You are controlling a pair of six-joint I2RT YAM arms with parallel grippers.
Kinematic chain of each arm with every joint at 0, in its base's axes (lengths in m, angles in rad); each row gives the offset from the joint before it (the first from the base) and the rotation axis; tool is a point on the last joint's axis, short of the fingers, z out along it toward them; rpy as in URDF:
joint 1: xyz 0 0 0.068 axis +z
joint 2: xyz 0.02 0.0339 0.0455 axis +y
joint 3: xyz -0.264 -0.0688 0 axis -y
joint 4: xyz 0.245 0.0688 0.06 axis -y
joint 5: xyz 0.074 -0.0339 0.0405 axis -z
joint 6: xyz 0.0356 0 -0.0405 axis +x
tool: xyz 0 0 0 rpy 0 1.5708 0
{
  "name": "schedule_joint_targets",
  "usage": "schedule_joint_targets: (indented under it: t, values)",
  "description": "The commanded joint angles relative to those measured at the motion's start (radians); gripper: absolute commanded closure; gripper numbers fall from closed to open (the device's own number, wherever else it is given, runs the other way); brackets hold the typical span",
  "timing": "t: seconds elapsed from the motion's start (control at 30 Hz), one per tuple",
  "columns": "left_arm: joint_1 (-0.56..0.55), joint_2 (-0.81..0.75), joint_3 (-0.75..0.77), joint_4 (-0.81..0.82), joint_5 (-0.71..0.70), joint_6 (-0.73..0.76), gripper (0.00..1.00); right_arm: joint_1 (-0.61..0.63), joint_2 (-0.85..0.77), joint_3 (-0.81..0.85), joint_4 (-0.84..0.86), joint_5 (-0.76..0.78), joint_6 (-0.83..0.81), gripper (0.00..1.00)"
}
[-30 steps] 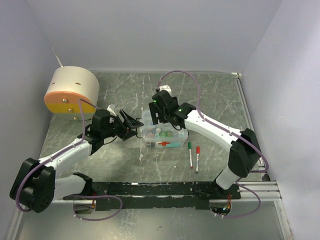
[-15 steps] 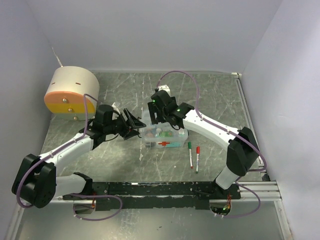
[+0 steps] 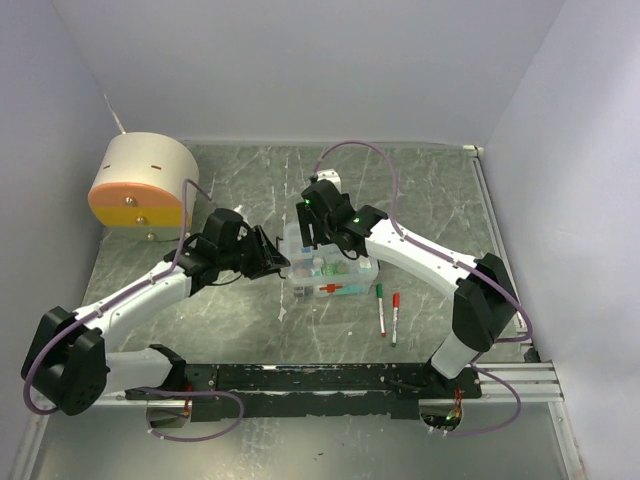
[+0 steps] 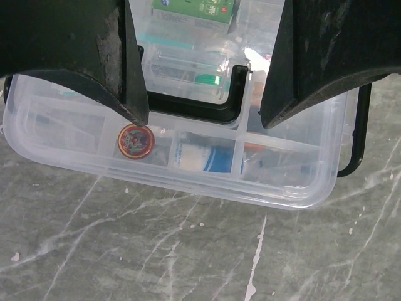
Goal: Organize the medicine kit
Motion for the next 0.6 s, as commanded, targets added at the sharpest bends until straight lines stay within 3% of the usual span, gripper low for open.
schedule_joint_targets:
  t: [0.0, 0.27, 0.57]
  values:
    - [-0.027, 0.016, 0.056, -0.080, -0.096, 0.078, 0.49, 0.001, 0.017, -0.020, 0.000, -0.023, 0.037, 0.29]
    - [-0.093, 0.014, 0.113, -0.137, -0.156, 0.107, 0.38, 0.000, 0.022, -0.020, 0.008, -0.034, 0.045, 0.30]
    - [-0.148, 0.019, 0.123, -0.187, -0.199, 0.100, 0.43, -0.001, 0.027, -0.026, 0.014, -0.041, 0.052, 0.31]
